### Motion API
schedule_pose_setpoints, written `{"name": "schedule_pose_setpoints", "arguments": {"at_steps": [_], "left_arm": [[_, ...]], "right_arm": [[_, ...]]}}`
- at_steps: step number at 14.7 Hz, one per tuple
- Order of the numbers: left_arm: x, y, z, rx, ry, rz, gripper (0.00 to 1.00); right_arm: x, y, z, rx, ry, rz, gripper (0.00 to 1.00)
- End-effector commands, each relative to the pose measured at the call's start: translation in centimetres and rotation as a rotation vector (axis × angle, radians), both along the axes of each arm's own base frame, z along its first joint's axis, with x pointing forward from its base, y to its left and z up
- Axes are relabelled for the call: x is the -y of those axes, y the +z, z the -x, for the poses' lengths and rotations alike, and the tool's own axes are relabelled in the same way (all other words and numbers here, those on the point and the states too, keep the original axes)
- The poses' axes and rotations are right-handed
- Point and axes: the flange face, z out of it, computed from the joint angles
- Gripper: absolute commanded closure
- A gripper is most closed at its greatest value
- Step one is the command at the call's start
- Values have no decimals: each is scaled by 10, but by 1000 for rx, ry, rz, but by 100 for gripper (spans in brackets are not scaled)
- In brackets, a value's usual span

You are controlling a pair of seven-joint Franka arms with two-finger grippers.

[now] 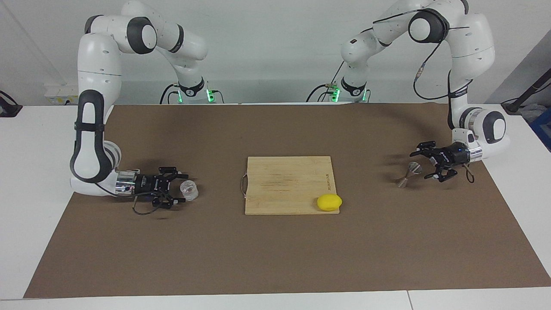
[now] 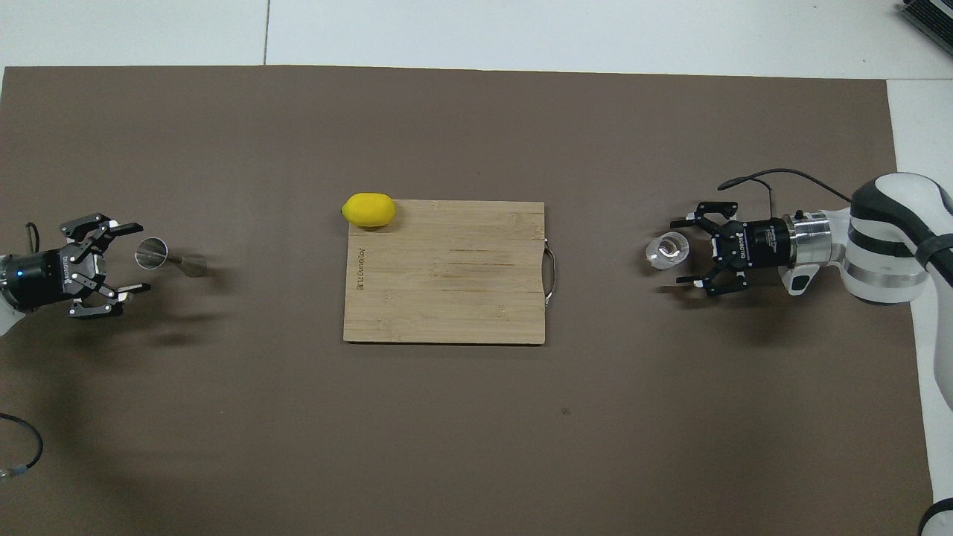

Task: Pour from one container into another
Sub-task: 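Close the right gripper around the clear glass cup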

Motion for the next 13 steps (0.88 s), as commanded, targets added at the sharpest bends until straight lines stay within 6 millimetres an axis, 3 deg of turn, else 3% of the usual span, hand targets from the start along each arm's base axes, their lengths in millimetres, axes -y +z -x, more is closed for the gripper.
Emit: {"name": "schedule_pose_setpoints", "arguments": {"at_steps": [1, 13], "left_arm": [[12, -9, 1, 8, 7, -8, 0], [17, -3, 6, 11, -22, 36, 0]], "right_arm": [[0, -3, -8, 2, -10, 6, 0], [-2, 9, -14, 22, -53, 58, 0]]}}
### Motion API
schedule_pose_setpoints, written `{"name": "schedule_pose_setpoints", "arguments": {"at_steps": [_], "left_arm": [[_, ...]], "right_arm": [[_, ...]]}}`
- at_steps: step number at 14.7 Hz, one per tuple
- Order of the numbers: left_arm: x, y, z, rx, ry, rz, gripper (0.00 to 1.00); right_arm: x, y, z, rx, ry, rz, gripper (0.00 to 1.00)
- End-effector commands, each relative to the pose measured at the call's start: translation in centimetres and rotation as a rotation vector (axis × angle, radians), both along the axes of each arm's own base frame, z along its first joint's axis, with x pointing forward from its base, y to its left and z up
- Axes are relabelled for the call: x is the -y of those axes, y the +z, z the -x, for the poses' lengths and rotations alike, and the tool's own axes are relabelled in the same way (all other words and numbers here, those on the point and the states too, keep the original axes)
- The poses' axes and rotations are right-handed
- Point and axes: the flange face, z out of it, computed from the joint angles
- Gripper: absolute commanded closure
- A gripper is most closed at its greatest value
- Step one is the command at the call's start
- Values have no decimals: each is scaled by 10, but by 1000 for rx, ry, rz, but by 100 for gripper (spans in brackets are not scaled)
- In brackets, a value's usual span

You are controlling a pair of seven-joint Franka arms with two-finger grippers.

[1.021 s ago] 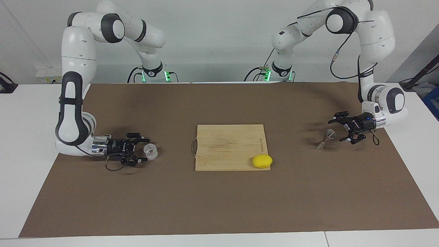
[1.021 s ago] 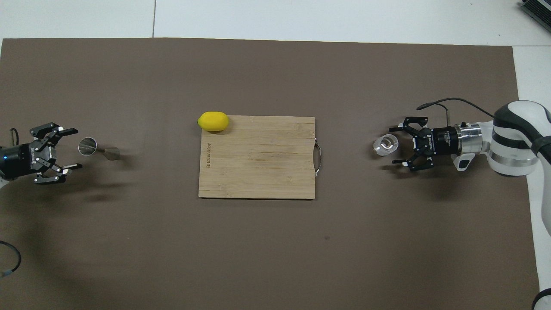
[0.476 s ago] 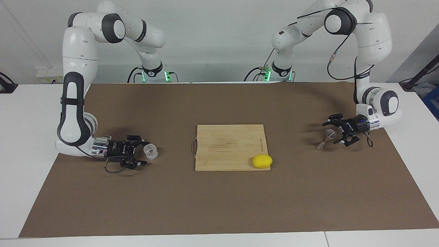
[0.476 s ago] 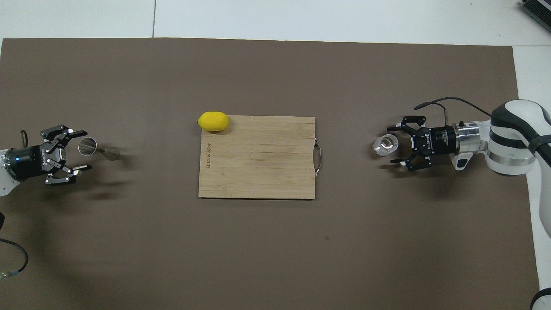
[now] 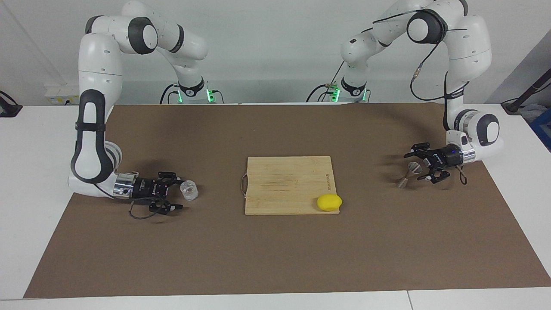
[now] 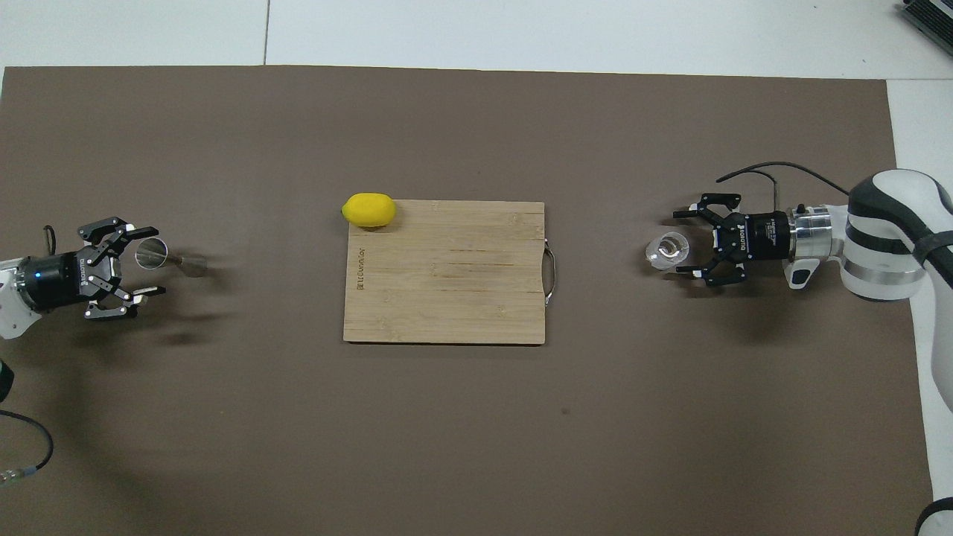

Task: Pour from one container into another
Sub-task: 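Close the right gripper around the clear glass cup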

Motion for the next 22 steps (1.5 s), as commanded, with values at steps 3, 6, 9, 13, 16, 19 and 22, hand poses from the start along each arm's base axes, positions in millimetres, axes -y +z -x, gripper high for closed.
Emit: {"name": "schedule_pose_setpoints", "arguments": {"at_steps": [3, 6, 9, 13, 16, 19, 22], "left_arm": [[1, 4, 5, 24, 1, 28, 0], [-2, 5, 6, 25, 3, 35, 0], [-4, 5, 7, 25, 6, 35, 3], [-5, 4, 6, 26, 11, 27, 10], [-5, 5, 6, 27, 15, 23, 17], [-5, 5, 5, 29, 14, 23, 27], [-6, 6, 4, 33, 18, 20, 41]], "right_arm": [[-6, 9, -2, -15, -12, -9, 0], [-11, 9, -3, -21, -9, -15, 0], [-12, 9, -4, -102, -41, -13, 0], [-14, 9, -4, -115, -42, -10, 0], [-26, 8, -2, -79, 7, -3, 0], [-26, 7, -2, -59, 18, 0, 0], [-25, 7, -1, -58, 30, 11, 0]]}}
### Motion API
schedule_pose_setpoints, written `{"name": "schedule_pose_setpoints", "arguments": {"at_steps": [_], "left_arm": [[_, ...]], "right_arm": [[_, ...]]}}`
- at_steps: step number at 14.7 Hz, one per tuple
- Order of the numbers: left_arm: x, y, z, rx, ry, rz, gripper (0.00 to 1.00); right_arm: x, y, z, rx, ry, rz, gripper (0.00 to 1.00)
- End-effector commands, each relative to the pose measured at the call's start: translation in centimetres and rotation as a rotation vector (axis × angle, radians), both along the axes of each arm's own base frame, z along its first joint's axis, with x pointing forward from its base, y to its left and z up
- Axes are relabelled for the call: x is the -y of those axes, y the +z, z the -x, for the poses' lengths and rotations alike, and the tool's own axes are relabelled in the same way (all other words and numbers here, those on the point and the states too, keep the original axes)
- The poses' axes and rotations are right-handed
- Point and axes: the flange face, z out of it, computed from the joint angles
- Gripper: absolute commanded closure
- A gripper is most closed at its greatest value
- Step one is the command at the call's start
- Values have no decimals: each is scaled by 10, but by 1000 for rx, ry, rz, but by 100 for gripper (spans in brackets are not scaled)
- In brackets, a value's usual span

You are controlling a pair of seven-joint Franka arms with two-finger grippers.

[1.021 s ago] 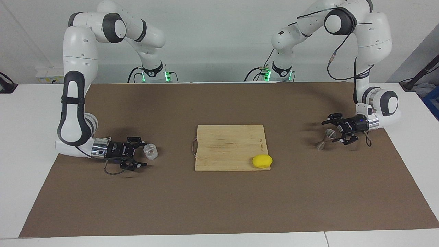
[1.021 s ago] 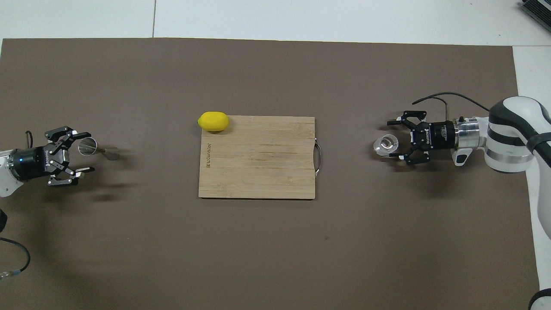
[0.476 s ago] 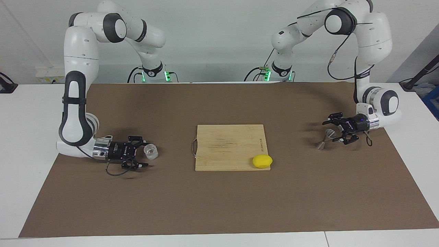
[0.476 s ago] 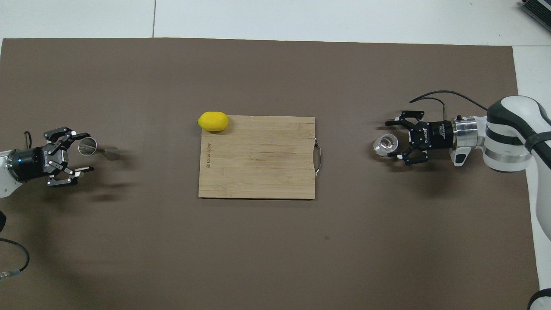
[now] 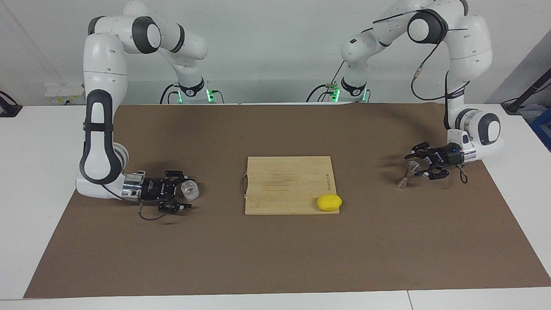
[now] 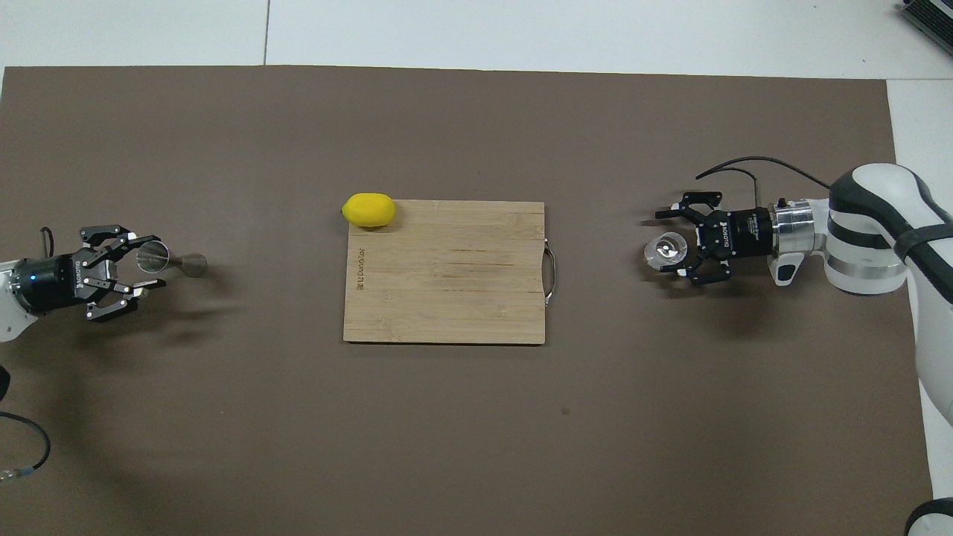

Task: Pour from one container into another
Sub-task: 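Close the right gripper around the clear glass cup, then close the left gripper around the small metal cup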

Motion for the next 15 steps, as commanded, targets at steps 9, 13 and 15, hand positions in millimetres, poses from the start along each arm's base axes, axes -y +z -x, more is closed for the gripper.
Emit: {"name": "schedule_pose_setpoints", "arguments": {"at_steps": [9, 13, 15], "left_arm": [[-4, 9, -3, 29, 20, 2, 87], [5, 13, -9, 36, 2, 0, 90], [5, 18, -12, 48, -2, -8, 91]], "right_arm": [[5, -2, 11, -37, -4, 17, 4], [7, 5, 13, -68, -35, 22, 5], [6, 3, 15, -73, -36, 22, 5]]}}
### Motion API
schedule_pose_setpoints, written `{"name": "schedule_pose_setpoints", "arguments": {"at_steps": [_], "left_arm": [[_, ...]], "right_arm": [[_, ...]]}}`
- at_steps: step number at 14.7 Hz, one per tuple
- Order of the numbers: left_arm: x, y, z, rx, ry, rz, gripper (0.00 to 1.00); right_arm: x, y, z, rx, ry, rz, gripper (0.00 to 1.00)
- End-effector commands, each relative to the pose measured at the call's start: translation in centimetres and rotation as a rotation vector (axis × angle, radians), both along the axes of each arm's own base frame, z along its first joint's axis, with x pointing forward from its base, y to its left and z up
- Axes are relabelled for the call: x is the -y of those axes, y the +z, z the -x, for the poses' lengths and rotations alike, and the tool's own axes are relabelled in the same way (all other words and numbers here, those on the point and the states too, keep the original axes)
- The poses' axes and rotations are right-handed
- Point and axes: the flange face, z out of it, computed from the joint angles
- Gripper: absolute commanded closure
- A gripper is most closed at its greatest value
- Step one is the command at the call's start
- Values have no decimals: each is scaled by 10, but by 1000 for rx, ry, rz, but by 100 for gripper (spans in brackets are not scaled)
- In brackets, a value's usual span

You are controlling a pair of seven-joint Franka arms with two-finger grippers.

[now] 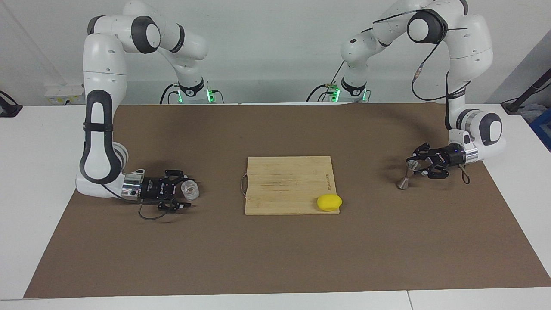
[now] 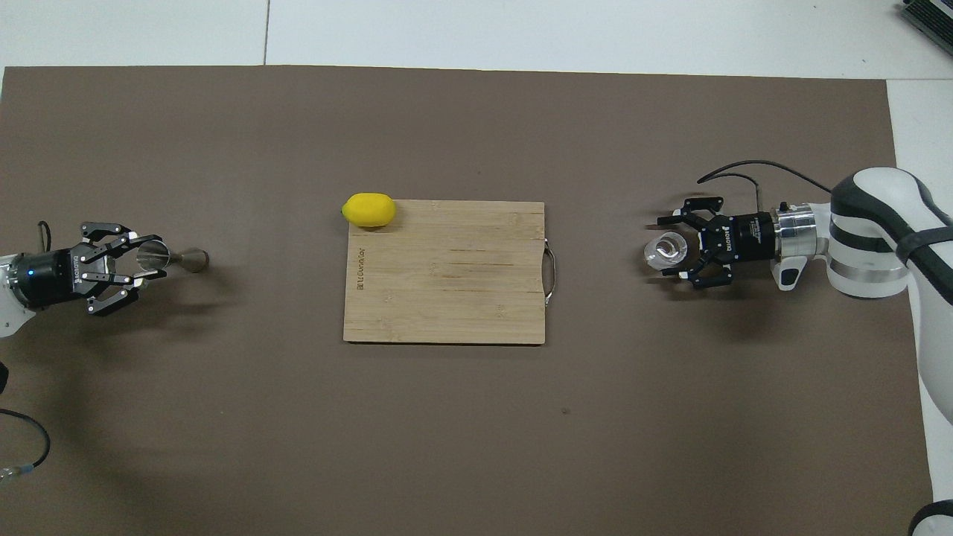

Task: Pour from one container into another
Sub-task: 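Close the left gripper around the small metal cup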

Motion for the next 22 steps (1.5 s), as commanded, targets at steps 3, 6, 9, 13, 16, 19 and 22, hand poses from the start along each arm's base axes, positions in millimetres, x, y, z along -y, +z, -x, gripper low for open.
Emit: {"name": "schedule_pose_setpoints", "arguments": {"at_steps": [3, 6, 9, 13, 16, 19, 22], "left_arm": [[3, 25, -6, 49, -5, -1, 100], [8, 34, -3, 33, -19, 12, 100], [24, 35, -3, 36, -62, 38, 100], [62, 39, -6, 27, -121, 38, 100], [99, 47, 6, 16, -165, 41, 100], [117, 56, 20, 10, -157, 8, 100], [141, 65, 28, 15, -136, 2, 100]], "right_arm": [[-1, 5, 9, -7, -12, 18, 14], [-1, 5, 9, -2, -11, 19, 20], [-1, 5, 9, 0, -14, 25, 30], [0, 9, 7, 39, -2, 26, 91], [-4, 17, 6, 66, 19, 23, 100], [-13, 30, 5, 91, 48, 16, 100], [-34, 52, 4, 125, 114, -15, 100]]}}
